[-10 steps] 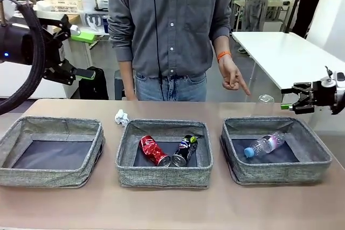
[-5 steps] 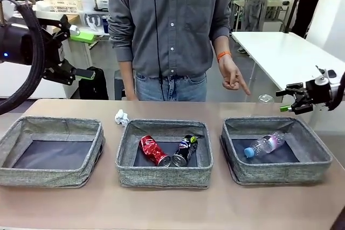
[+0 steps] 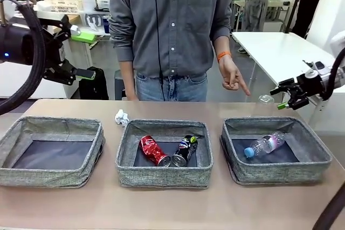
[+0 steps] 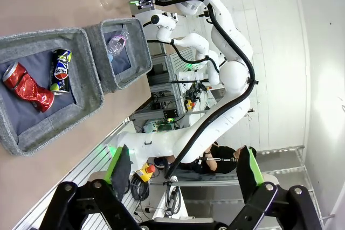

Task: Sort the waste into the appropriate baskets.
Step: Pick up the waste item pointed out by the person.

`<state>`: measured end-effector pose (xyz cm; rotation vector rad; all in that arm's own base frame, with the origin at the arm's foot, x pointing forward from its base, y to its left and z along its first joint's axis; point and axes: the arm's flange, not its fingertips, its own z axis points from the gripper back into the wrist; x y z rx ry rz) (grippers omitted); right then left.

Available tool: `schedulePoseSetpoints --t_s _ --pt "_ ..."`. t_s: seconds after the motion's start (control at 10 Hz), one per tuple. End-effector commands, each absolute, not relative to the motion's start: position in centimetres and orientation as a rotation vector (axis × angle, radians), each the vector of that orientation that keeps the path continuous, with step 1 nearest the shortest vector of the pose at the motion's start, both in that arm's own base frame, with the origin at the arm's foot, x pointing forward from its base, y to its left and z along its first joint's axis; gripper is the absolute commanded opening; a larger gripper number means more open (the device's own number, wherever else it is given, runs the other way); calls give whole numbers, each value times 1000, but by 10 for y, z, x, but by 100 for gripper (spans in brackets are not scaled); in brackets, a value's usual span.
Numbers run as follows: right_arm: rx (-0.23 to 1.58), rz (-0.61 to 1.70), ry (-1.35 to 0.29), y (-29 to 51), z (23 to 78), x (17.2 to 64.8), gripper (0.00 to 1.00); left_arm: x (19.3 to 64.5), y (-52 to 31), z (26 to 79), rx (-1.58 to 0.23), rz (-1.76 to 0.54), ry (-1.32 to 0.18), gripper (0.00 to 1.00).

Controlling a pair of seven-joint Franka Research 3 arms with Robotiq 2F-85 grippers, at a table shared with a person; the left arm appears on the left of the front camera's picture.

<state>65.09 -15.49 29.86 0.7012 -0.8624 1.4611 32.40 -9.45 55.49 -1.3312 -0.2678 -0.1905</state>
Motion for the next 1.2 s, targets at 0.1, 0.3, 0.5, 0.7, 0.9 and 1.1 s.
schedulePoseSetpoints --t_s 0.1,0.3,0.5,0.7,0.9,1.1 --pt "710 1445 -837 -149 286 653 100 323 -95 557 -1335 -184 -264 100" --pt "742 1443 -818 -140 273 658 100 323 -95 557 -1335 -184 -264 100" --pt "794 1449 -816 -124 269 660 100 323 -95 557 -1335 -184 -264 100" --pt "844 1404 -844 -114 266 664 100 323 -95 557 -1335 -184 -264 100" --pt "912 1328 -880 -110 261 671 100 323 -95 557 -1335 -184 -264 100" --pt "969 1281 -905 -104 258 670 100 323 -95 557 -1335 -184 -264 100"
